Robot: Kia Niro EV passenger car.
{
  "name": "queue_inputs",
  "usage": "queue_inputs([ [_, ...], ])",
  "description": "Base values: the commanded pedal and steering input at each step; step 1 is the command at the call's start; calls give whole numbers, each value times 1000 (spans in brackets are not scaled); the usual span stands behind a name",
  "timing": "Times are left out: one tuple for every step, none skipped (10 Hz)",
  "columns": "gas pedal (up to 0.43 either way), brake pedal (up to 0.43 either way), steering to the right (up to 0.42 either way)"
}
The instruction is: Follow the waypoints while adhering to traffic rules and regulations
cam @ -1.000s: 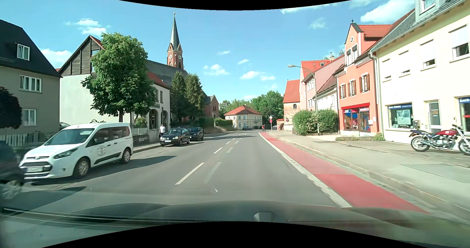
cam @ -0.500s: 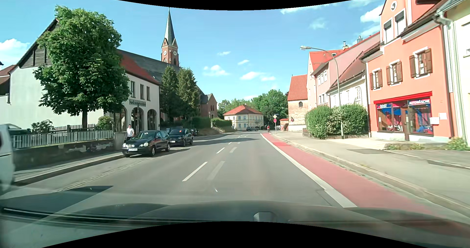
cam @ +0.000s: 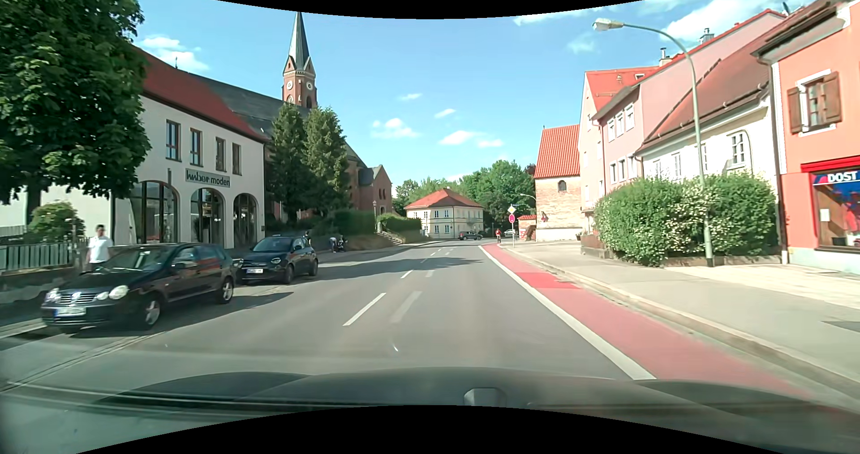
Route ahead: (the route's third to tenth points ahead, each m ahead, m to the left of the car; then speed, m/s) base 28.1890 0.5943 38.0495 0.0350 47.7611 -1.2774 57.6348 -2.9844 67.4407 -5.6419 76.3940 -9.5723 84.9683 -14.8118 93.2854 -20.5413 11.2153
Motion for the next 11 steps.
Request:
queue_inputs([
  [47, 6, 3],
  [47, 6, 5],
  [47, 6, 8],
  [47, 6, 7],
  [47, 6, 6],
  [47, 6, 5],
  [47, 6, 2],
  [47, 6, 0],
  [47, 6, -1],
  [47, 6, -1],
  [47, 6, 0],
])
